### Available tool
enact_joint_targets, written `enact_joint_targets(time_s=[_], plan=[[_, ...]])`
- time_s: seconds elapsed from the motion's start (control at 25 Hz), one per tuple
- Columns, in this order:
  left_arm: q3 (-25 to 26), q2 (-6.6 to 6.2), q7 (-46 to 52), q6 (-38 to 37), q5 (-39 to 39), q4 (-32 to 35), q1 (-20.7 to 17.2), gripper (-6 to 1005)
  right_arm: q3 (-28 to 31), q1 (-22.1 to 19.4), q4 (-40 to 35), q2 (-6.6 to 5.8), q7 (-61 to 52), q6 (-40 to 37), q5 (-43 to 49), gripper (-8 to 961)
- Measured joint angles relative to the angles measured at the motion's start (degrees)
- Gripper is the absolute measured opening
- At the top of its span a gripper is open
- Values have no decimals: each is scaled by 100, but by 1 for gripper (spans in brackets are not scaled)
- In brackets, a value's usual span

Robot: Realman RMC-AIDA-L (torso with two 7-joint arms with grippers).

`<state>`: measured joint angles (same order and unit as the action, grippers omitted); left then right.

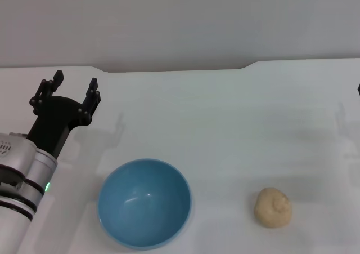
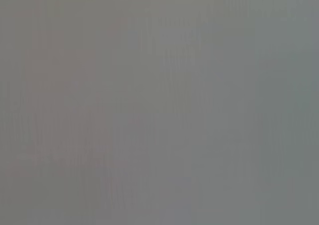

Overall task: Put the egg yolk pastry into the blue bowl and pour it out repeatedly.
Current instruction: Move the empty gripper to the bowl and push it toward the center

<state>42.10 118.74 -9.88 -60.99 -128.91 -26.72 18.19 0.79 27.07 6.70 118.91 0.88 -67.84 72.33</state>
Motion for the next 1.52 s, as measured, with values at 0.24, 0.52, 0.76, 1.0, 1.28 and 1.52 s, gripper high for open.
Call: enact_joint_targets(time_s=[0.24,0.52,0.76,1.0,1.28,1.52], plan=[[3,0,2,0,6,32,18,686,0,0,15,0,0,0,0,467],[4,0,33,0,7,47,38,726,0,0,16,3,0,-1,3,467],[51,-25,459,125,7,24,78,875,0,-4,16,8,0,-1,7,468],[270,-241,677,830,-53,-608,201,874,0,-26,-1,9,0,-1,2,468],[1784,-702,528,4145,-509,-2564,217,872,0,-51,-12,9,0,-1,0,468],[3456,-402,445,7089,-1663,-3917,140,872,0,-62,-28,7,0,-1,0,467]])
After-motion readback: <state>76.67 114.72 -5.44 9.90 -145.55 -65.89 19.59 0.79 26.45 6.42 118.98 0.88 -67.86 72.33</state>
